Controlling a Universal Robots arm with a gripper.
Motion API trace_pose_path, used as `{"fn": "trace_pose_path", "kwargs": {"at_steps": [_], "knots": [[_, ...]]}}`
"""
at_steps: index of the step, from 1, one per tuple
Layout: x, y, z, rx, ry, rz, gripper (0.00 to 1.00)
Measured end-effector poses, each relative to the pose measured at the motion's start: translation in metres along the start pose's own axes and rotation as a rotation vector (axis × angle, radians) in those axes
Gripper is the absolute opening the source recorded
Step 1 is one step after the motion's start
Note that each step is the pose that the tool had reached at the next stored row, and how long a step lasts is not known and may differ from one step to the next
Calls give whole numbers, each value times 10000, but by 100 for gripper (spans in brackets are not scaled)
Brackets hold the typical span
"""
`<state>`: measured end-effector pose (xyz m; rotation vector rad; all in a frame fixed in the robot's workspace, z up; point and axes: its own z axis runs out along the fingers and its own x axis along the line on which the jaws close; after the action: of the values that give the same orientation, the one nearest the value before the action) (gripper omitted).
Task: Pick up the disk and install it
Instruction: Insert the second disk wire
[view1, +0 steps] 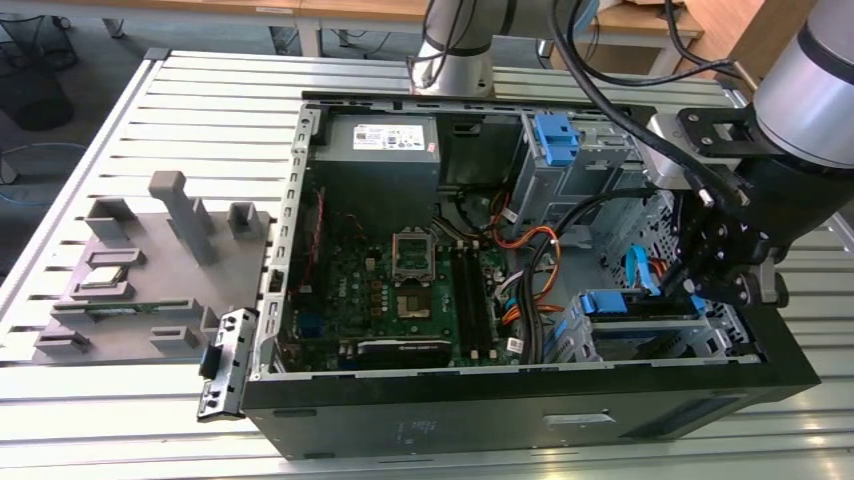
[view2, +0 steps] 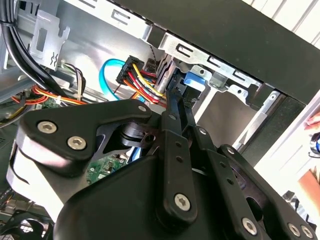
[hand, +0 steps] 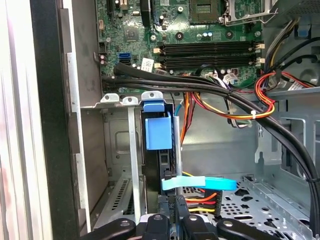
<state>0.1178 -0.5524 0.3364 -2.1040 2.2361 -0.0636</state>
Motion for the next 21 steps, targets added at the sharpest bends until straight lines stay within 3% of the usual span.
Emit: {"fn": "trace_pose_path", "kwargs": {"at_steps": [3, 4, 7, 10, 21], "knots": [[0, 0, -1, 10, 170, -14, 18], [0, 0, 0, 11, 198, -16, 18], [0, 0, 0, 12, 197, -16, 18], [0, 0, 3, 9, 150, -12, 18], [1, 2, 19, 9, 147, -12, 18]]}}
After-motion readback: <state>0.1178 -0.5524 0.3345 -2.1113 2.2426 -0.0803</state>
